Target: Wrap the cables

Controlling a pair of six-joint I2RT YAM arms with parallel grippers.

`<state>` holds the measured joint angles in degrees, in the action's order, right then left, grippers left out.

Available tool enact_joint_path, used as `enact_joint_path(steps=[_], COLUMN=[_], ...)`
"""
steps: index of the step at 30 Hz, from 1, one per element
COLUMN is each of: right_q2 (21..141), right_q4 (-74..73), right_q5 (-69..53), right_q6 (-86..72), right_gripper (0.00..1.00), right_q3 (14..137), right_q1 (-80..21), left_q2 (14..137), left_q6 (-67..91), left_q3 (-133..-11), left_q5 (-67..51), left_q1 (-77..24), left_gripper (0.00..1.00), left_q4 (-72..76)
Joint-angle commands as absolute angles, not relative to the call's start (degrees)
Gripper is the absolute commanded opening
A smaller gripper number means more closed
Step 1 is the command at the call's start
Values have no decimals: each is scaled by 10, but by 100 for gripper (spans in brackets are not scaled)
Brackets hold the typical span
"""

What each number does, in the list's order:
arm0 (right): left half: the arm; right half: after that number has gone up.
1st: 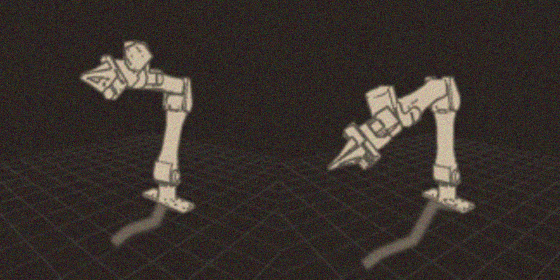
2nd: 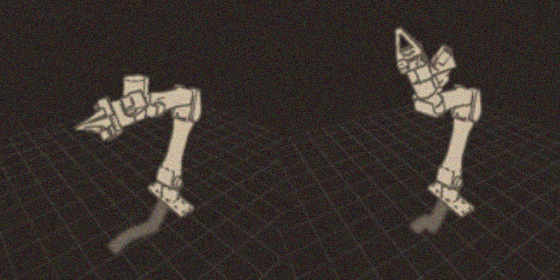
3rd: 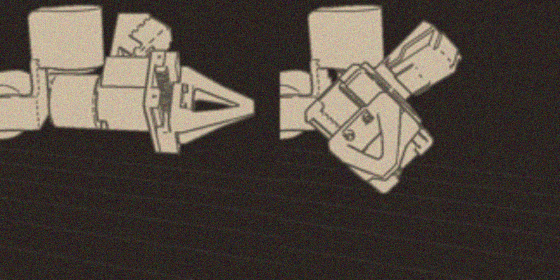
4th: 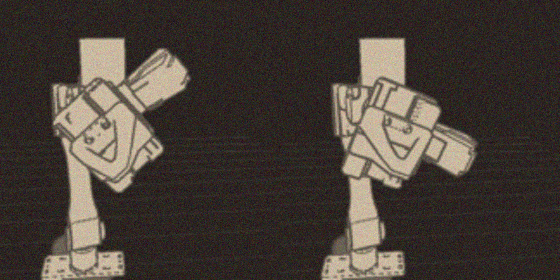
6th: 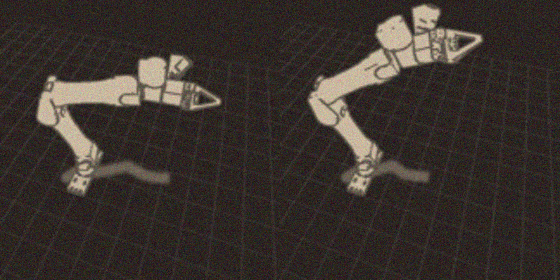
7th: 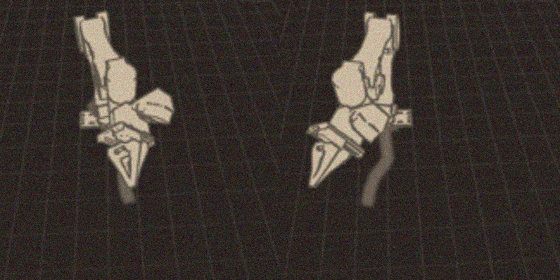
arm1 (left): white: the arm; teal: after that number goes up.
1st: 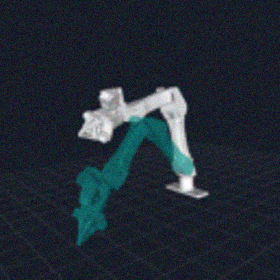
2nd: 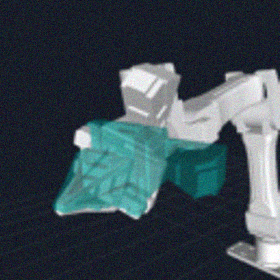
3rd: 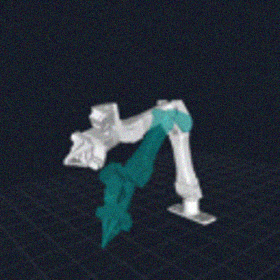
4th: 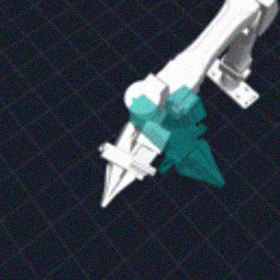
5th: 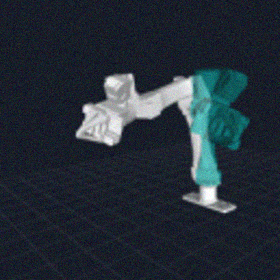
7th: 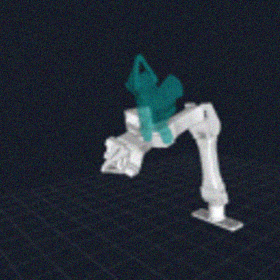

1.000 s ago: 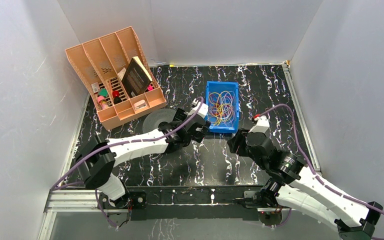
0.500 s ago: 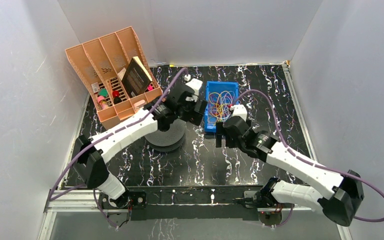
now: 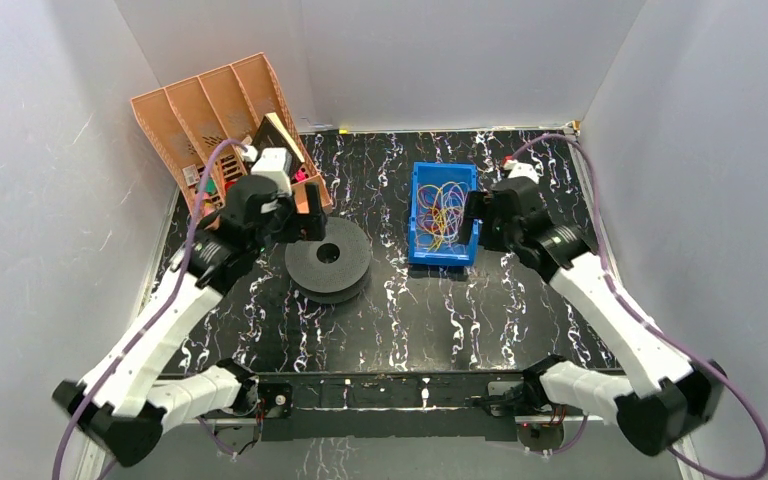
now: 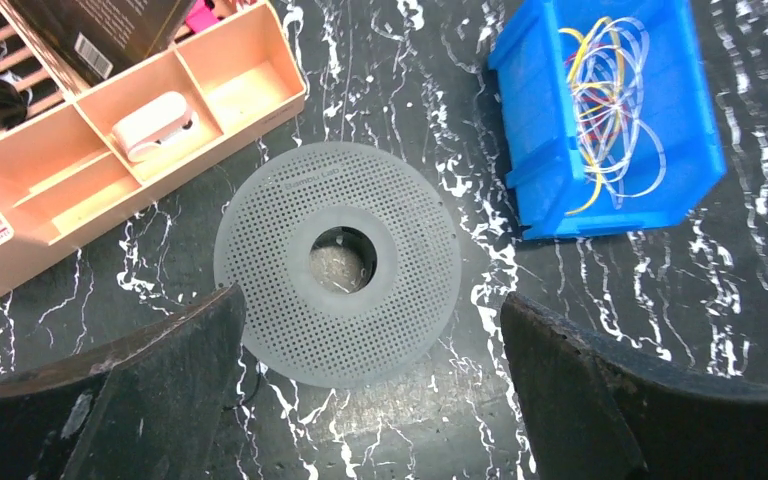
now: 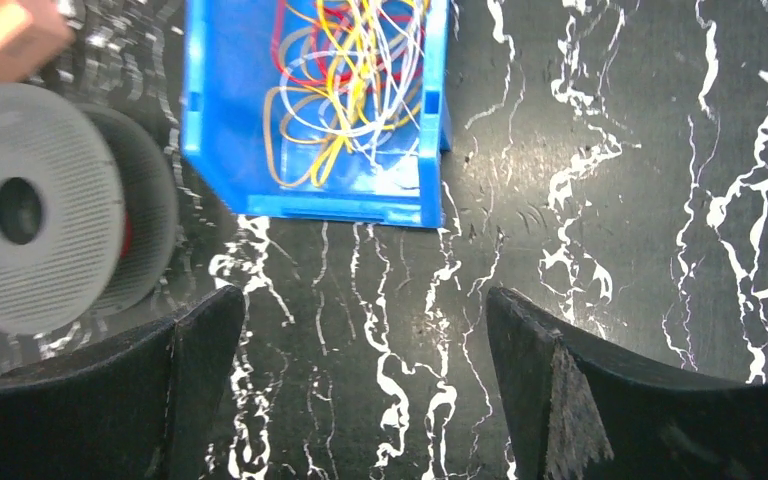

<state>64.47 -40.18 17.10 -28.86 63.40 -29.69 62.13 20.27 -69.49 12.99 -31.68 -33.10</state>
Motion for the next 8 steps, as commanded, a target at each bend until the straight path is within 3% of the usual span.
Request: enact_joint_path(steps=[1,8], right_q2=[545,509], right_q4=[-381,-366], right_q5=[155,114], right_q6=[-267,-235], right_gripper=[98,98], right_q3=[638,617], right_q1=[-298,-298], left_q2=[521,443], left_q6=[171,127], left_q3=[-664,-628], left_q5=[116,117], left_q1=[-319,-319], left_gripper=[98,99], left_q4=[-305,-300])
